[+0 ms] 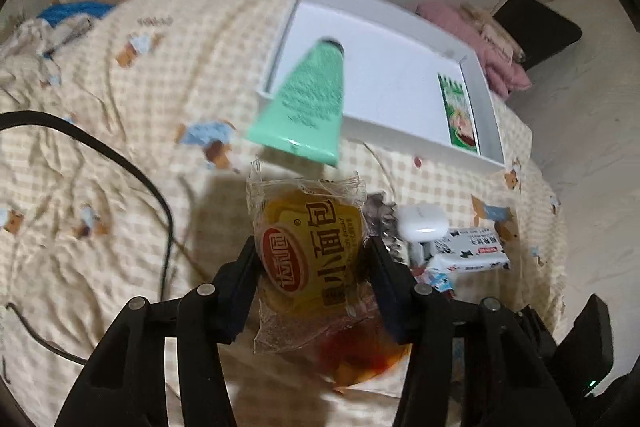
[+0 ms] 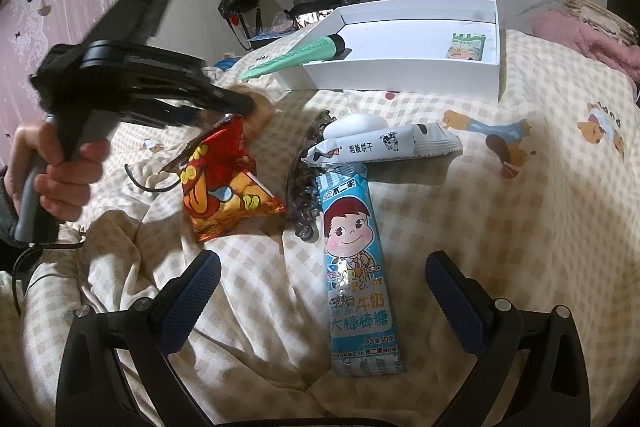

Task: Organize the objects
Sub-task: 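Lift the bread bun bag with the left tool while the right tool approaches the blue candy stick pack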

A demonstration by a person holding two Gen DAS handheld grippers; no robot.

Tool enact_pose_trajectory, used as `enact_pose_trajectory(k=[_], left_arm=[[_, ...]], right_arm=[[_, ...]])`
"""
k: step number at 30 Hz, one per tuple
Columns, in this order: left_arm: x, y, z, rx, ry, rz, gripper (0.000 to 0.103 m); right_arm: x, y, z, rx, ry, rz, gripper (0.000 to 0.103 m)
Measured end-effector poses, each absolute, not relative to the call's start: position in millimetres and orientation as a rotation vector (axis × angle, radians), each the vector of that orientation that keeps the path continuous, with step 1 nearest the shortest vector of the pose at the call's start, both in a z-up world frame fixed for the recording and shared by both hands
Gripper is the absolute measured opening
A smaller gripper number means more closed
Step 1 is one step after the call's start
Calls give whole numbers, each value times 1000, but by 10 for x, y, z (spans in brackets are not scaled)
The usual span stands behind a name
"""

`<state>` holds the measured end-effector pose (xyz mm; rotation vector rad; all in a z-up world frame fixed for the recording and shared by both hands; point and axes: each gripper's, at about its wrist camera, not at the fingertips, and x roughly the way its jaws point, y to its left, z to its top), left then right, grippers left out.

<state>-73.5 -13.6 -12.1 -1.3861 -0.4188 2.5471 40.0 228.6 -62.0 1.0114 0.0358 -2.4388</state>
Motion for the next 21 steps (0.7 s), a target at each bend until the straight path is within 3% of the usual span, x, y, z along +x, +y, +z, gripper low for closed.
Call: enact_pose_trajectory(k=[6, 21], left_arm=[[-844, -191, -211, -1376, -562, 2508, 56], [-813, -184, -164, -1301, -514, 2577, 56]], right_arm=[[385, 2292, -624, 1015, 35, -2436, 103], [366, 2292, -628, 1020, 39, -2442, 103]])
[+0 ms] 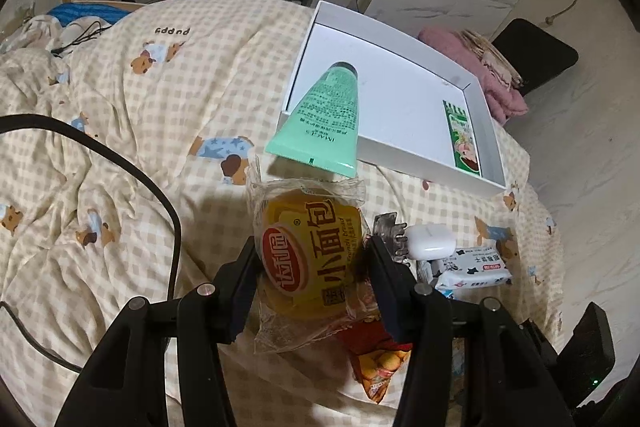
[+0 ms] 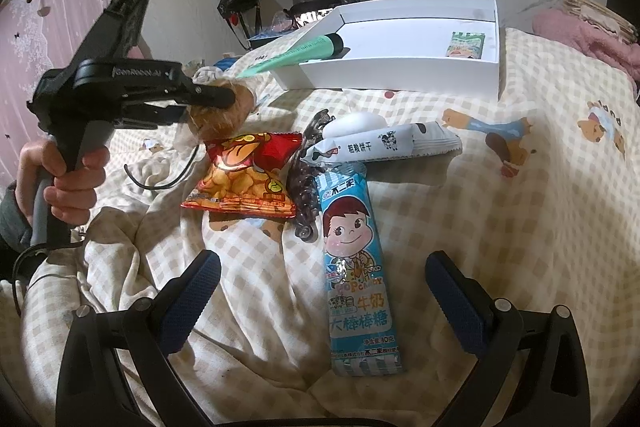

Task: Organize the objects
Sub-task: 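Lift the bread bun bag with the left tool while the right tool approaches the blue candy stick pack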

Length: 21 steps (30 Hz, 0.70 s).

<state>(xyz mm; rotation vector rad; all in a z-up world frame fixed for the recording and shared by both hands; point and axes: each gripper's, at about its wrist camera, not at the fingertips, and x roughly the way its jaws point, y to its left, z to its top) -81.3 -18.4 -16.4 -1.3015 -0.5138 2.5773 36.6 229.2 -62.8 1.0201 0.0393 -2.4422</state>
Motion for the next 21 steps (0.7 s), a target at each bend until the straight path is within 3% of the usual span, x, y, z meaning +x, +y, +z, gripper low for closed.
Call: enact_pose_trajectory(k=[4, 6, 8, 9, 16, 18, 21], left_arm=[[-802, -199, -142, -1286, -527, 2584, 56], [-782, -186, -116, -1261, -513, 2599, 56], [-773, -168, -96, -1240, -492, 2607, 56], [-775, -166, -95, -1239, -493, 2604, 56], [-780, -161, -117, -1245, -498, 2595, 56], [-771, -157, -113, -1242, -488, 2608, 56], [-783, -143, -123, -1261, -475, 2615, 56]], right_arm=[[372, 2312, -624, 1023, 52, -2470, 103], [359, 2304, -638, 1039, 74, -2488, 86], [318, 2300, -688, 1081, 86, -2493, 83], [305, 2307, -702, 1090, 80, -2490, 75], [304, 2294, -728, 1114, 122, -2506, 65], [303, 2302, -723, 1112, 122, -2512, 54], [295, 2266, -698, 1095, 167, -2537, 49]])
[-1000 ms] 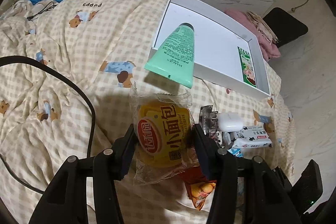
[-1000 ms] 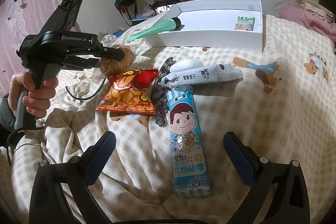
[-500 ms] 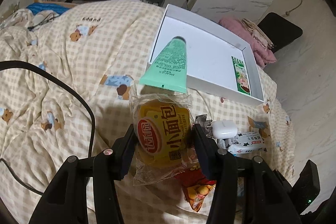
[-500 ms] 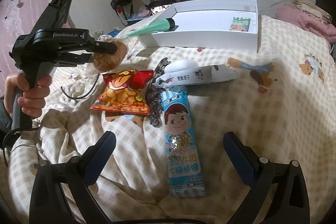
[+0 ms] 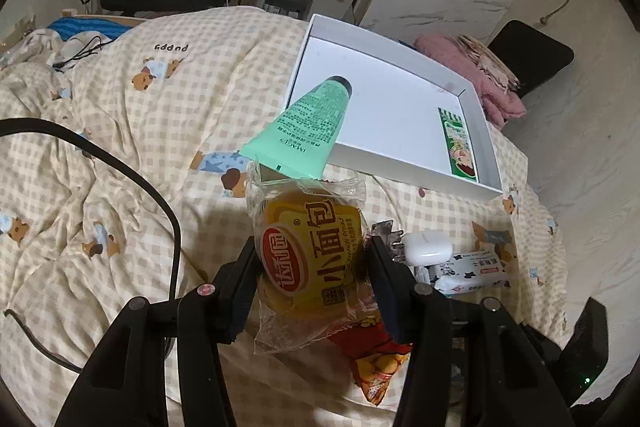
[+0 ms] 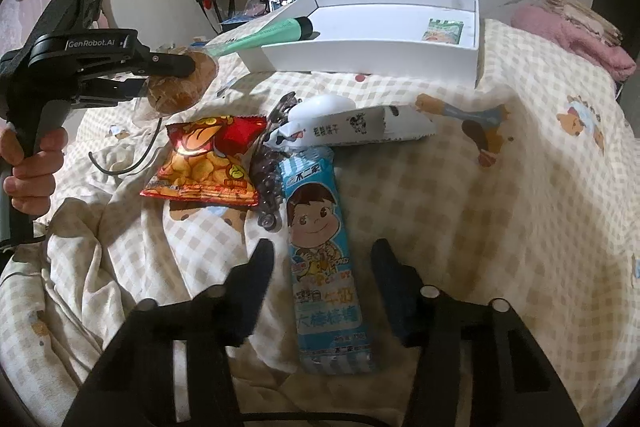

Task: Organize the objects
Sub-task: 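Lift the bread bun bag with the left tool while the right tool approaches the blue candy stick pack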

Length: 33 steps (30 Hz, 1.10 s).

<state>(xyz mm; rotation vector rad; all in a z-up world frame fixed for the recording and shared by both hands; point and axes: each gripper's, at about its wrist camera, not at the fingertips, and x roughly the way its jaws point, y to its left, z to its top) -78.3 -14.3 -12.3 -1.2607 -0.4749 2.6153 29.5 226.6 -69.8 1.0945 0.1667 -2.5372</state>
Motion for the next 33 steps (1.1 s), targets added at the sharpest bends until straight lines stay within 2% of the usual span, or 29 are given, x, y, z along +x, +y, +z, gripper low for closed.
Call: enact_pose_trajectory(k=[2, 5, 11, 13, 14, 24, 28, 33], left_arm=[[-796, -122, -159, -1285, -472, 2603, 56], [-809, -77, -208, -1316, -453, 2587, 56], [-810, -24, -252, -1333, -429, 2577, 56], [-808, -27, -255, -1334, -435, 2576, 56], [-807, -31, -254, -1333, -438, 2576, 56], [-812, -201, -101, -1276, -471, 2616, 56], [-708, -323, -42, -1224, -536, 2628, 56], [-765, -431, -74, -1272, -514, 2700, 56]], right_arm=[[276, 2163, -645, 1037, 259, -2564, 45], [223, 1999, -612, 991, 404, -2582, 45], [86, 1923, -723, 1080, 454, -2528, 45], [86, 1897, -752, 1089, 481, -2517, 38], [91, 1894, -757, 1090, 487, -2516, 31], [121, 1940, -742, 1071, 455, -2522, 31], [117, 1949, -746, 1070, 444, -2519, 31], [120, 1957, -747, 1070, 435, -2513, 31]])
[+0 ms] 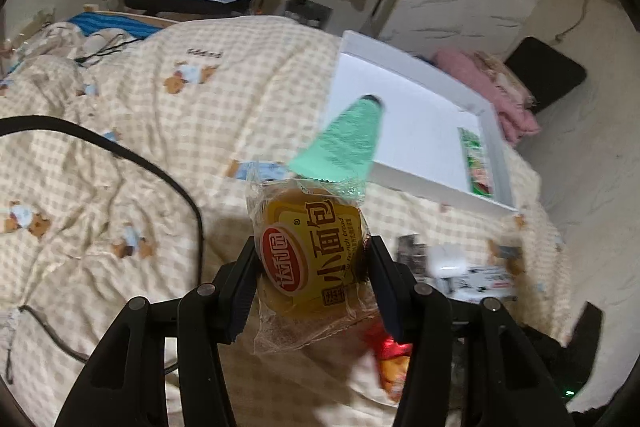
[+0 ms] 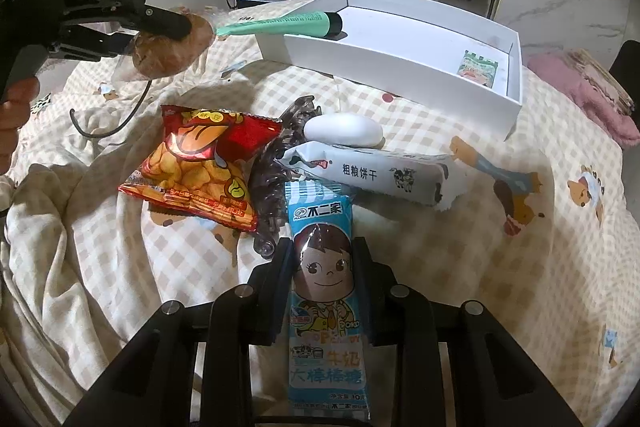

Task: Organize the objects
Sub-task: 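Lift the bread bun bag with the left tool while the right tool approaches the blue candy stick pack, then grasp the blue-and-white candy stick pack with the right tool while the left tool holds the bun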

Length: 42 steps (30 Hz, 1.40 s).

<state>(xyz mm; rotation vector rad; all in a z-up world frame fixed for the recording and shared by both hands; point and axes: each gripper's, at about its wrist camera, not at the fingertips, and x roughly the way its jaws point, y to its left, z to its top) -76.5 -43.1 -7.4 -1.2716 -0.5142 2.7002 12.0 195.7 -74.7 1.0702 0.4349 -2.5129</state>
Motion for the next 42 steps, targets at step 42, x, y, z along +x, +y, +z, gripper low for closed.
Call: enact_pose_trajectory(k=[42], left_arm=[[-1353, -129, -126, -1179, -265, 2761, 56]], right_arm=[[-108, 2399, -586, 1255, 0, -2344, 31]])
